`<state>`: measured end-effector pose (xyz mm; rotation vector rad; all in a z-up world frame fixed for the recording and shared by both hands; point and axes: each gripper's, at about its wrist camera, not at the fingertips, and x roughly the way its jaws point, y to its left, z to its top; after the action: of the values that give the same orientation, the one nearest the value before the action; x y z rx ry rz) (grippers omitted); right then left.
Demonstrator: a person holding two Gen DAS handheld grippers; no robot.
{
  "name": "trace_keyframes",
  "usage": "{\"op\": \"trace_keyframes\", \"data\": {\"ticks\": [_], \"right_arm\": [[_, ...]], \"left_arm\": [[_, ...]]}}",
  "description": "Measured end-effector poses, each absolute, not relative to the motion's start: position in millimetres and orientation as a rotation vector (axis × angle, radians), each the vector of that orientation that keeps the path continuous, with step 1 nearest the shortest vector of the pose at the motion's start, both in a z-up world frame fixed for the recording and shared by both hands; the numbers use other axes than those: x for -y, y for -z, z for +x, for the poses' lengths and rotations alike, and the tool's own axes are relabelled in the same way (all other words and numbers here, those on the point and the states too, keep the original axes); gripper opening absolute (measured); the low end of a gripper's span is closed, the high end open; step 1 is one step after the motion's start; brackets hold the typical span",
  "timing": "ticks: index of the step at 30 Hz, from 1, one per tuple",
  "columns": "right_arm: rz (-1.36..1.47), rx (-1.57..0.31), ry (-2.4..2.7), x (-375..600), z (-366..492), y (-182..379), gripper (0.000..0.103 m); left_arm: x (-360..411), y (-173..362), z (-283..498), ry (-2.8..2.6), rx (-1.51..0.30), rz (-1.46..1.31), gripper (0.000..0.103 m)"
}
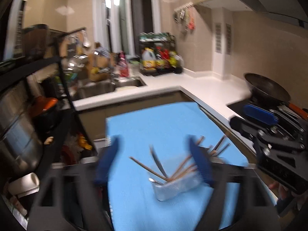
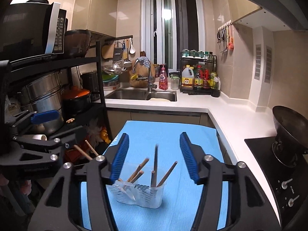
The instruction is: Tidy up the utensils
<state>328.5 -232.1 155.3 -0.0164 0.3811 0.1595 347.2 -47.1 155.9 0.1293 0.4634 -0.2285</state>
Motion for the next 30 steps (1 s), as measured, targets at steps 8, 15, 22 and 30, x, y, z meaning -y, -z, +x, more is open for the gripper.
{"op": "trace_keyframes", "data": {"ticks": [8, 15, 22, 30], "right_arm": [[-0.020, -0.333, -0.092, 234, 286, -148, 0.098], [-0.034, -0.369, 0.015, 234, 237, -92, 0.098], [-0.025, -0.435, 0.039, 228, 222, -38, 0.098], [-0.063, -0.447, 0.040, 219, 212, -18, 0.098]], "left_arm": [[37, -141, 315, 0.184, -0.431, 0.133, 0.094], [27, -105, 276, 0.164, -0.438, 0.053, 0.095], [28, -71, 246, 0.126, -0.415, 0.066, 0.095], [29, -47, 228, 0.095, -0.400, 0.049, 0.095]]}}
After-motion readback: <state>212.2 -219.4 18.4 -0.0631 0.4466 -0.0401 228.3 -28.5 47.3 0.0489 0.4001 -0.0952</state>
